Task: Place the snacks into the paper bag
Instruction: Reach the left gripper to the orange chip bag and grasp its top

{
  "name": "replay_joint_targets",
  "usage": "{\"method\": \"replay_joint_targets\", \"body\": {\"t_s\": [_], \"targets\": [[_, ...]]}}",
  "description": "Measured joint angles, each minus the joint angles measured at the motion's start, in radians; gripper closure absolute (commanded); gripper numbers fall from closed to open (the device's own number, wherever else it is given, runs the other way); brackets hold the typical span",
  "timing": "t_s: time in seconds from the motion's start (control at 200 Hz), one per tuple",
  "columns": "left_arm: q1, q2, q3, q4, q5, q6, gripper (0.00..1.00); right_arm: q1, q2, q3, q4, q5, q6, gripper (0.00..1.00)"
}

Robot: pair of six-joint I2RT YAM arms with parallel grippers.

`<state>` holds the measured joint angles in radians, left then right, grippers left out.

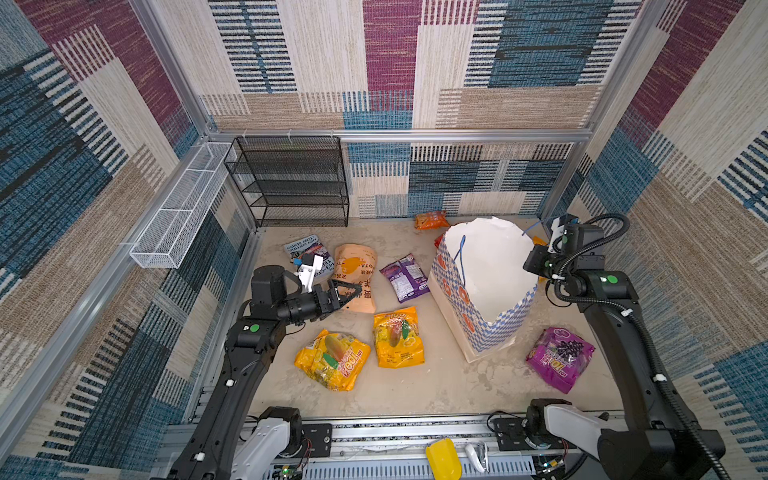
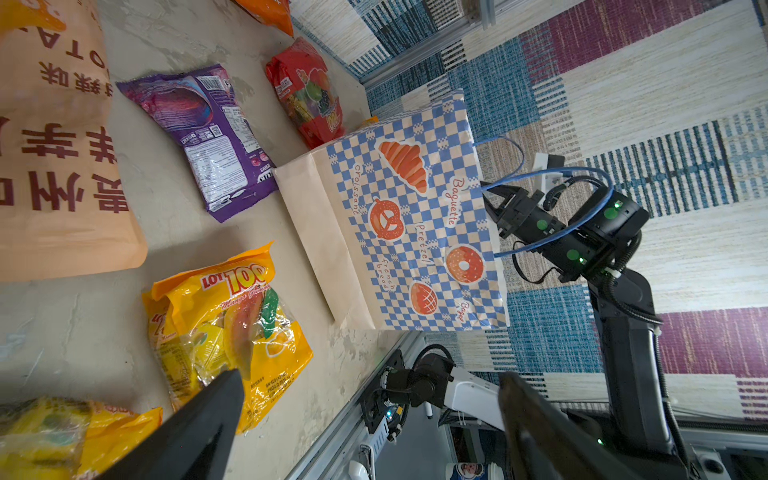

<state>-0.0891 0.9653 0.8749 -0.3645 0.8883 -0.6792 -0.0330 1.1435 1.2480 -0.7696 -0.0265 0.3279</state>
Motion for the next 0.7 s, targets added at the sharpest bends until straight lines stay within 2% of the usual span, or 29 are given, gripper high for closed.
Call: {"method": "replay_joint_targets", "body": {"t_s": [0.17, 0.396, 0.541, 0.701], "targets": [[0.0, 0.175, 0.101, -0.037, -0.084, 0.007, 0.0, 0.0, -0.04, -0.008, -0.01, -0.008, 0.085, 1.0], [0.0, 0.509, 0.32, -0.094, -0.221, 0.035, 0.01, 0.0, -0.114, -0.059, 0.002, -0.007, 0.139, 1.0], [-0.001, 0.716, 0.531, -0.225, -0.345, 0.133, 0.01, 0.0, -0.134, -0.1, 0.017, -0.008, 0.138, 1.0], [-0.001, 0.877, 0.7, -0.364, -0.478, 0.246, 0.02, 0.0, -0.166, -0.132, 0.03, -0.019, 0.117, 1.0]]}}
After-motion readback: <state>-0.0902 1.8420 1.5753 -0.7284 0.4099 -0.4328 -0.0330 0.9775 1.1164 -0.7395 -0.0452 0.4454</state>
